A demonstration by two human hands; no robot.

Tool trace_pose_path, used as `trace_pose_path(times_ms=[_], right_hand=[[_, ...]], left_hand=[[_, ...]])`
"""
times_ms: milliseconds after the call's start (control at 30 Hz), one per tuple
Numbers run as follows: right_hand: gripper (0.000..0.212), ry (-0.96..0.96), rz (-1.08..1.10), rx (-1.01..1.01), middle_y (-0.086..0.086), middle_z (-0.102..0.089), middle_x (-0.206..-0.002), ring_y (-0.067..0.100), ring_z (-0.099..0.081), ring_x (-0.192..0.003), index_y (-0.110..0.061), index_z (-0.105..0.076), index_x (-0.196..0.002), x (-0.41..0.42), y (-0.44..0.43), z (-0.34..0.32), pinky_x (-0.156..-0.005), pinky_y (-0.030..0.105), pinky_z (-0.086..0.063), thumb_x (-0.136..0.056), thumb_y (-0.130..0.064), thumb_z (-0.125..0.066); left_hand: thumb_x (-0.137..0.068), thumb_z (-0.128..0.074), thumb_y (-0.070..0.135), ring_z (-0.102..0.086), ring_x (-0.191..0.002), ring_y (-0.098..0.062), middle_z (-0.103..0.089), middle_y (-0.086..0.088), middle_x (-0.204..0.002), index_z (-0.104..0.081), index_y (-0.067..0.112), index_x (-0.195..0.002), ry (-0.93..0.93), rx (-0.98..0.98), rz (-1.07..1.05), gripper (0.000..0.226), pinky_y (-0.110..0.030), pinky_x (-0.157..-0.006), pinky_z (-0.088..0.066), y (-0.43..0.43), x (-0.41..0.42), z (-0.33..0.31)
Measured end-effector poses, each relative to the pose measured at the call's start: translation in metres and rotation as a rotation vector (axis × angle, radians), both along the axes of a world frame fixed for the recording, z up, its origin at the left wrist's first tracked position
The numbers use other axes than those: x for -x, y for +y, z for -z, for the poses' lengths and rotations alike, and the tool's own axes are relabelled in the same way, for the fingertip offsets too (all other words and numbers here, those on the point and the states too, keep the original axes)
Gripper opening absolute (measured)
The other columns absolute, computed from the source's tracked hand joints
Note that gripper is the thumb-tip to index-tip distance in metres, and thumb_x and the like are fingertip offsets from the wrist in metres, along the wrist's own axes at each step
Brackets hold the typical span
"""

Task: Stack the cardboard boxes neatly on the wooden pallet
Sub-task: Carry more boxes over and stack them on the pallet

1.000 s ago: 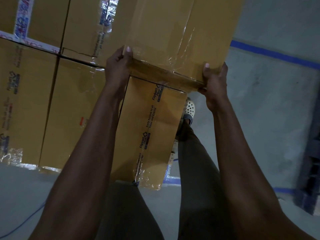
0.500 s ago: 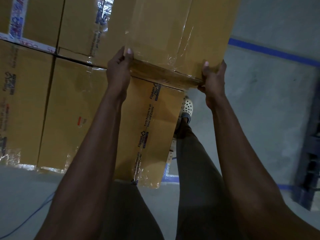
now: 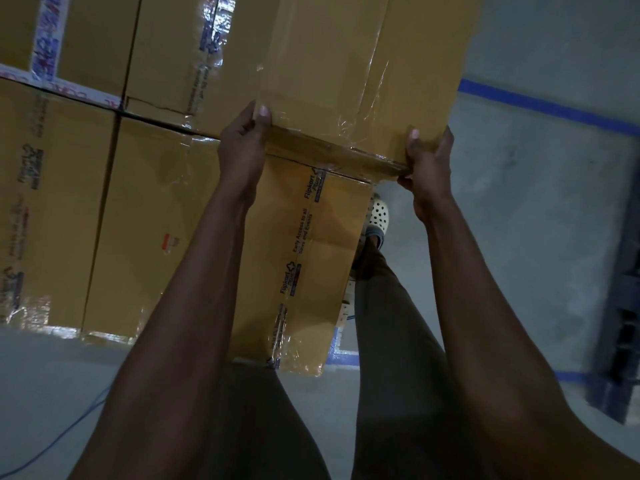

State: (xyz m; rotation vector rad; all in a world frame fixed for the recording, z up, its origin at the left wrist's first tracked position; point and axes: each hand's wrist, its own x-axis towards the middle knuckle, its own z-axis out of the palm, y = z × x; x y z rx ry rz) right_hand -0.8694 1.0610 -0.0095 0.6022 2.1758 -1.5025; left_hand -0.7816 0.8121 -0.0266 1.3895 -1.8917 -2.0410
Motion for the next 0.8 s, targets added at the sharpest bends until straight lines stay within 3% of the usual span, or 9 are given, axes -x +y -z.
trace_pose_path(times_ms=[100,167,233,300,400,567,700,800], right_hand=[[0.079,0.007,0.002,-0.023,-0.003,-0.044,-0.151,0.025,-0.054,-0.130,-0.036,-0.024,-0.155,-0.001,-0.001,0.002,-0.102,0.054,-0.052,-0.089,-0.055,-0.063],[0.082,0.037,0.044,-0.076,0.002,-0.031,-0.159,0.027,-0.046,-0.138,-0.033,-0.020,-0.158,-0.004,-0.005,0.001,-0.108,0.051,-0.047,-0.092,-0.052,-0.064],[0.083,0.067,0.145,-0.201,0.007,-0.014,-0.164,0.032,-0.033,-0.145,-0.025,-0.017,-0.161,-0.009,-0.013,-0.007,-0.114,0.049,-0.041,-0.095,-0.043,-0.065],[0.081,0.095,0.223,-0.296,0.012,-0.012,-0.163,0.034,-0.027,-0.147,-0.018,-0.021,-0.160,-0.020,-0.027,-0.021,-0.116,0.047,-0.036,-0.095,-0.033,-0.067],[0.080,0.065,0.148,-0.379,0.009,-0.011,-0.166,0.030,-0.020,-0.150,-0.015,-0.024,-0.158,-0.056,-0.052,-0.052,-0.115,0.051,-0.030,-0.094,-0.031,-0.069],[0.071,0.056,-0.171,-0.424,-0.002,-0.006,-0.168,0.027,-0.012,-0.153,-0.028,-0.032,-0.154,-0.148,-0.082,-0.110,-0.115,0.067,-0.023,-0.094,-0.038,-0.068],[0.058,0.223,-0.177,-0.467,-0.006,-0.013,-0.166,0.024,-0.016,-0.152,-0.030,-0.043,-0.146,-0.232,-0.102,-0.168,-0.114,0.064,-0.021,-0.094,-0.037,-0.066],[0.050,0.209,-0.162,-0.448,-0.003,-0.020,-0.164,0.025,-0.019,-0.151,-0.029,-0.048,-0.140,-0.299,-0.127,-0.192,-0.115,0.064,-0.024,-0.094,-0.035,-0.066]], left_hand=[[-0.101,-0.061,0.040,-0.053,-0.122,0.001,-0.061,0.007,-0.139,-0.053,0.015,-0.148,0.005,0.013,0.054,0.053,-0.026,-0.110,-0.044,-0.002,-0.001,-0.002],[-0.102,-0.059,0.044,-0.051,-0.129,-0.003,-0.055,0.001,-0.149,-0.045,0.019,-0.153,-0.003,0.002,0.087,0.059,-0.022,-0.102,-0.041,-0.003,-0.003,-0.003],[-0.100,-0.058,0.049,-0.047,-0.139,-0.012,-0.045,-0.006,-0.157,-0.031,0.022,-0.160,-0.022,-0.016,0.089,0.071,-0.025,-0.100,-0.039,-0.004,-0.008,-0.006],[-0.100,-0.059,0.049,-0.046,-0.142,-0.019,-0.043,-0.010,-0.158,-0.024,0.018,-0.162,-0.031,-0.039,0.040,0.077,-0.029,-0.103,-0.041,-0.001,-0.021,-0.014],[-0.100,-0.061,0.045,-0.049,-0.139,-0.021,-0.048,-0.009,-0.154,-0.030,0.014,-0.160,-0.053,-0.076,-0.002,0.074,-0.030,-0.100,-0.042,0.008,-0.052,-0.031],[-0.100,-0.061,0.042,-0.047,-0.139,-0.023,-0.043,-0.010,-0.158,-0.035,0.015,-0.158,-0.040,-0.201,-0.055,0.069,-0.047,-0.112,-0.043,0.004,-0.135,-0.073],[-0.099,-0.062,0.044,-0.047,-0.139,-0.026,-0.049,-0.009,-0.154,-0.044,0.018,-0.153,-0.022,-0.239,-0.009,0.062,-0.049,-0.111,-0.043,-0.018,-0.228,-0.115],[-0.096,-0.063,0.049,-0.049,-0.137,-0.027,-0.054,-0.008,-0.148,-0.053,0.020,-0.146,-0.041,-0.243,0.013,0.059,-0.048,-0.106,-0.042,-0.038,-0.293,-0.148]])
